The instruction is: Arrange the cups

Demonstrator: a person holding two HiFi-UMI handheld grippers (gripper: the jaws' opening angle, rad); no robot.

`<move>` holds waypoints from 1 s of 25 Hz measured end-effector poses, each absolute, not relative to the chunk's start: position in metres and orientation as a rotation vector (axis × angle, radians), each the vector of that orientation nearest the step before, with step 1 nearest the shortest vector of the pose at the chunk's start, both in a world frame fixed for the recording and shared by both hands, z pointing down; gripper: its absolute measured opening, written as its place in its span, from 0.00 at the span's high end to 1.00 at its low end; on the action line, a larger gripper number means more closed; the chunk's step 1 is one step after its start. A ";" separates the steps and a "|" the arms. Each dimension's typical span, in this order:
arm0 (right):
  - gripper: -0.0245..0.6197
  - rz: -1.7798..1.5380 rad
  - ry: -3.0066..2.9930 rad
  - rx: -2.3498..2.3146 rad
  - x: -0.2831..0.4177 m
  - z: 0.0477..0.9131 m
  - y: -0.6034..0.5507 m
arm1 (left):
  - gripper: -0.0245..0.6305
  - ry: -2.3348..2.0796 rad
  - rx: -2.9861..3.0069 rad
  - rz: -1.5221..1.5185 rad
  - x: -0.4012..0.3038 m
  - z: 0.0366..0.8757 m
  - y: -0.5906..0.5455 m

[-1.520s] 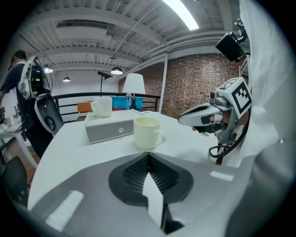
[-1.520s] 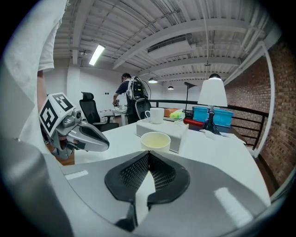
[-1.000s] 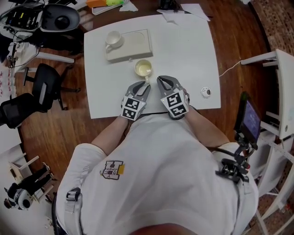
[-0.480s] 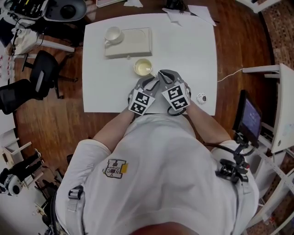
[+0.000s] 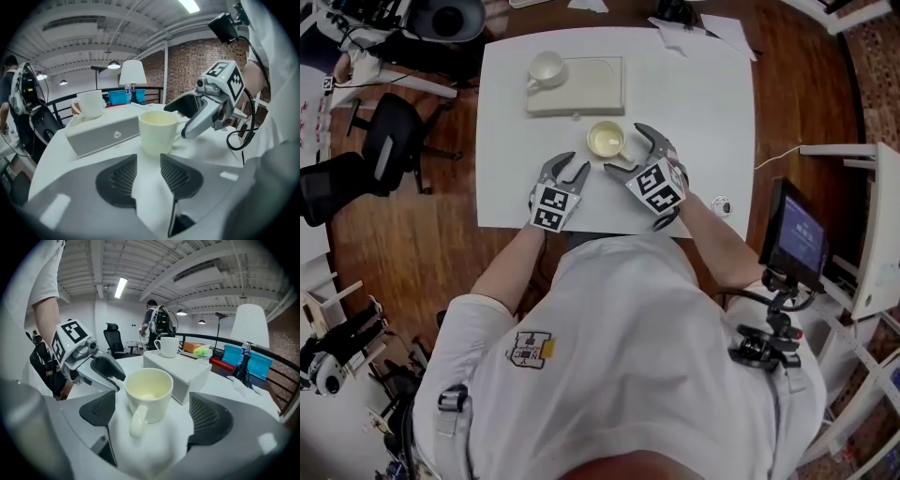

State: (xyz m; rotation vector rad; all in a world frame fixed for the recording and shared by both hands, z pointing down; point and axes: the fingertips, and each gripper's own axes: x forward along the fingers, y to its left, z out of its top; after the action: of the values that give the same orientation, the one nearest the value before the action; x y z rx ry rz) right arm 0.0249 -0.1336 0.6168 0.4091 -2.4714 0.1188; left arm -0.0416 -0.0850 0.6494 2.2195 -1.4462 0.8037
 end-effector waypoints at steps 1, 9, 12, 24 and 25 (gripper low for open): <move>0.19 0.105 -2.458 0.395 0.019 0.620 -0.135 | 0.76 -1.436 2.240 0.804 -0.042 0.647 -0.092; 0.30 0.040 -2.360 0.369 -0.014 0.650 -0.140 | 0.76 -1.374 2.285 0.855 -0.043 0.659 -0.107; 0.30 0.044 -2.364 0.381 -0.014 0.651 -0.142 | 0.76 -1.355 2.317 0.843 -0.042 0.660 -0.110; 0.30 -0.039 -2.420 0.369 -0.022 0.586 -0.163 | 0.76 -1.377 2.551 0.818 -0.046 0.594 -0.133; 0.30 -0.048 -2.430 0.380 -0.024 0.575 -0.169 | 0.76 -1.410 2.558 0.794 -0.049 0.583 -0.138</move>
State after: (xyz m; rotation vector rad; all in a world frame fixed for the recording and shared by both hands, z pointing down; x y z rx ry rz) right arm -0.0245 -0.1687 0.5753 0.3801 -2.4298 -0.0481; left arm -0.0488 -0.1380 0.5831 2.5577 -1.4103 0.7942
